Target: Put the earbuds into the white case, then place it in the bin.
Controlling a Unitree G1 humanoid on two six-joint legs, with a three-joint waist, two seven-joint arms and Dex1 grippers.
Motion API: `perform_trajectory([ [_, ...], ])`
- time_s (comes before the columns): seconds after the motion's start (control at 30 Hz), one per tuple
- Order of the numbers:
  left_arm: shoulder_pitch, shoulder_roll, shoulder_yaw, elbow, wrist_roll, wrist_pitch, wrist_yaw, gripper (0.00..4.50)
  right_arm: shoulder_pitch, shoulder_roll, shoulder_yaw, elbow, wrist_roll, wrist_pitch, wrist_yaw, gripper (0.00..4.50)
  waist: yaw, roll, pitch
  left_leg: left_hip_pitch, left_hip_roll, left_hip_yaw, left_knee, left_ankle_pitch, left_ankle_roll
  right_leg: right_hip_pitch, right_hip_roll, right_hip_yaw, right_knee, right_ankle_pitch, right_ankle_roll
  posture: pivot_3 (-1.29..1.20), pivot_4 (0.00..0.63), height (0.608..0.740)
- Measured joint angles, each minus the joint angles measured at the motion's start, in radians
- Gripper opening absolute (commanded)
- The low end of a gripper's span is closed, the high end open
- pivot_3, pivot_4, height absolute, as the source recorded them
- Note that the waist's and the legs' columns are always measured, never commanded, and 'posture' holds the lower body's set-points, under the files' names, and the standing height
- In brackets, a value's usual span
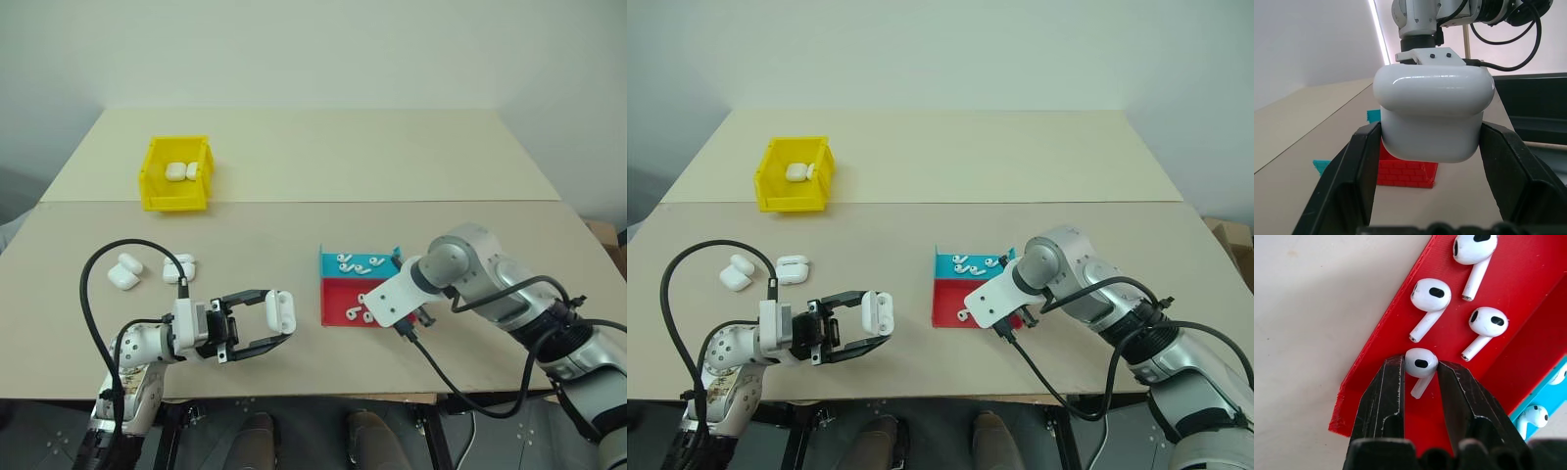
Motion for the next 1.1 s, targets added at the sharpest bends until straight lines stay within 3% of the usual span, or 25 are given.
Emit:
perform_trajectory([
  [0.13, -0.015, -0.002, -0.002, 0.001, 0.000, 0.000, 0.000, 2.79, 0.015, -0.004, -0.016, -0.015, 0.002, 0.015, -0.009, 1.26, 0.001, 0.000, 0.000, 0.000, 0.000, 0.000, 0.000, 0.000, 0.000, 0.000, 0.000, 0.000, 0.000, 0.000, 0.000, 0.00, 0.150, 0.740],
  [0.23, -0.049, -0.009, -0.004, 0.000, -0.005, 0.001, 0.006, 2.79, 0.044, -0.021, -0.110, -0.082, 0.054, 0.095, -0.013, 1.26, 0.004, 0.000, 0.000, -0.001, -0.001, 0.000, 0.000, 0.000, 0.000, -0.001, 0.000, 0.000, 0.000, 0.000, 0.000, 0.00, 0.150, 0.740],
  [0.43, -0.113, -0.019, -0.016, -0.061, -0.079, 0.090, 0.016, 2.79, 0.120, -0.047, -0.501, -0.292, 0.307, 0.336, -0.062, 1.26, 0.005, 0.000, 0.000, -0.002, 0.000, -0.002, 0.000, 0.000, 0.000, 0.001, 0.000, -0.002, -0.001, 0.000, 0.000, 0.00, 0.150, 0.740],
  [0.53, -0.151, -0.025, -0.030, -0.082, -0.108, 0.142, 0.017, 2.79, 0.191, 0.092, -0.716, -0.372, 0.565, 0.371, -0.130, 1.26, -0.002, 0.000, 0.000, -0.001, 0.000, -0.003, 0.000, 0.000, 0.000, 0.002, 0.000, -0.001, -0.001, 0.000, 0.000, 0.00, 0.150, 0.740],
  [0.67, -0.190, -0.033, -0.040, -0.102, -0.128, 0.204, 0.036, 2.79, 0.203, 0.216, -0.861, -0.418, 0.807, 0.369, -0.229, 1.26, -0.004, 0.000, 0.000, 0.000, 0.000, -0.004, 0.000, 0.000, 0.000, 0.003, 0.001, -0.001, 0.000, 0.000, 0.000, 0.00, 0.150, 0.740],
  [0.93, -0.248, -0.017, -0.039, -0.204, -0.207, 0.361, 0.115, 2.79, 0.186, 0.352, -0.891, -0.401, 1.007, 0.282, -0.332, 1.26, -0.006, 0.000, 0.000, -0.001, 0.000, -0.004, 0.000, 0.000, 0.000, 0.002, 0.001, -0.001, 0.000, 0.000, 0.000, 0.00, 0.150, 0.740],
  [1.1, -0.324, -0.006, -0.033, -0.259, -0.241, 0.468, 0.204, 2.79, 0.156, 0.411, -0.749, -0.324, 1.011, 0.153, -0.309, 1.26, -0.007, 0.000, 0.000, 0.000, 0.002, -0.004, 0.000, 0.000, 0.000, 0.002, 0.003, -0.001, 0.000, 0.000, 0.000, 0.00, 0.150, 0.740],
])
